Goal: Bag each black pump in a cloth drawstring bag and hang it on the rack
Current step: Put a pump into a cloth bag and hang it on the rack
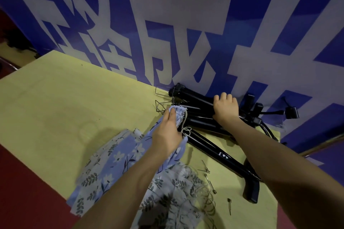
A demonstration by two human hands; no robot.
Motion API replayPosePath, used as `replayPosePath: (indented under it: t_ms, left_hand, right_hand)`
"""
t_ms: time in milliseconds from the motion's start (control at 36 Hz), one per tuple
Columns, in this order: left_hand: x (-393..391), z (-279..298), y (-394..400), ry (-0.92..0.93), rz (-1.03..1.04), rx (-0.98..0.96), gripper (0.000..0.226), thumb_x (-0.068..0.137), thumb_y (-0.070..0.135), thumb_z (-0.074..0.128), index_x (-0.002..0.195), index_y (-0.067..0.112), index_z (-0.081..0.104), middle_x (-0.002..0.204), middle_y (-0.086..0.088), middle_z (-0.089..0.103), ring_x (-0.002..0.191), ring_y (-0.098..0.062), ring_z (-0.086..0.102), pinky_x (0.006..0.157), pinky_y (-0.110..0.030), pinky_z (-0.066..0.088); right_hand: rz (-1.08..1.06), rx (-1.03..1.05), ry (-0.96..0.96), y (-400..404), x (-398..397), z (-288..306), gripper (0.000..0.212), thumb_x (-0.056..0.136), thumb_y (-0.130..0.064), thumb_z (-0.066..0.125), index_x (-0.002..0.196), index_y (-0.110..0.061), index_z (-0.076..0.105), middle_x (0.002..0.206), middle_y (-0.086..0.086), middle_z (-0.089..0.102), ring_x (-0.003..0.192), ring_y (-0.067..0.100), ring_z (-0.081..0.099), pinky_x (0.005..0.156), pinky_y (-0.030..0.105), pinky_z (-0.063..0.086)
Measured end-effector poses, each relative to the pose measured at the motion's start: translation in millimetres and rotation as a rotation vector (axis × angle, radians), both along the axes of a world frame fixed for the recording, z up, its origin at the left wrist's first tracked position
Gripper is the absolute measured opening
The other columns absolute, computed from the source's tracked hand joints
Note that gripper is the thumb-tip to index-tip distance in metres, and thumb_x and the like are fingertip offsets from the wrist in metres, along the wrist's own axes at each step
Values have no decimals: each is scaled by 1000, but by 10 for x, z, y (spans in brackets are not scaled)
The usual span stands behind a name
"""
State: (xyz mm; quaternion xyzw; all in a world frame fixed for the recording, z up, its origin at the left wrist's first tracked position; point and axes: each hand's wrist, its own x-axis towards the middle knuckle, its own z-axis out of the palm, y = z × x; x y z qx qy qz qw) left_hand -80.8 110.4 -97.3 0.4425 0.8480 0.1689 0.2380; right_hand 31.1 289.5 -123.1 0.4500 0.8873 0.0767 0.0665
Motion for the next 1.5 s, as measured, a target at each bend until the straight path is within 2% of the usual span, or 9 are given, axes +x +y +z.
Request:
replayPosePath:
  t_ms: [278,444,583,861,972,1194,1250,1333,1500]
  left_hand:
    - [17,54,-158,-31,-6,35,77,92,8,51,152,15,1,160,2,-3,110,-29,54,70,-34,46]
    - [-30,101,-311,-114,-98,63,86,90,9,56,151,18,-4,160,3,-9,75,-23,50,61,-34,45]
    - [-76,151,-523,-209,-150,80,103,84,16,68,150,20,-12,157,7,-20,135,-24,39,85,-33,49]
    - [-223,236,-824,-178,-171,151,106,80,4,69,150,15,-10,158,4,-15,144,-17,17,88,-16,37]
    - [-263,268,-884,-160,-248,106,108,79,-9,59,149,25,-16,155,15,-22,110,-12,50,46,-18,37]
    - [-282,274,-1010,5,-422,-33,111,78,-8,58,147,28,-21,152,20,-28,58,-19,49,46,-26,33]
    - [-276,312,-1037,47,-438,-46,108,78,-9,56,148,26,-19,152,18,-28,67,-21,55,49,-28,34]
    - [-242,366,-1062,125,-491,-52,103,80,-9,54,149,24,-14,155,13,-23,119,-27,53,47,-23,33]
    - [-133,478,-1027,269,-524,-14,94,81,-1,55,151,23,-4,158,13,-9,136,-21,35,69,-32,49]
  right_hand:
    - [-30,-41,220,-228,211,374,47,81,-24,66,115,-10,36,101,12,59,87,33,60,61,33,35]
    - [-41,-23,335,-568,423,618,51,81,-36,62,119,-14,36,95,10,59,84,34,61,61,34,38]
    - [0,-5,381,-933,662,726,47,82,-38,59,119,-17,40,105,9,62,92,32,62,61,31,36]
    - [-7,-50,371,-1595,1145,494,55,81,-40,59,129,-21,41,115,3,61,103,28,60,68,34,46]
    - [56,-62,283,-1763,1263,452,58,80,-41,58,133,-23,41,117,1,62,108,26,59,80,34,49]
    - [132,19,131,-1853,1190,509,61,78,-34,55,137,-24,41,118,0,60,114,24,55,93,37,36]
    - [170,64,103,-1851,1124,547,58,74,-32,59,130,-21,50,108,2,63,105,27,59,88,39,38]
    - [248,174,78,-1859,1010,618,57,58,-33,71,113,-19,63,85,2,67,77,27,65,72,39,45]
    - [444,381,118,-1936,729,799,45,55,-24,70,99,-17,65,70,1,60,65,26,58,72,36,32]
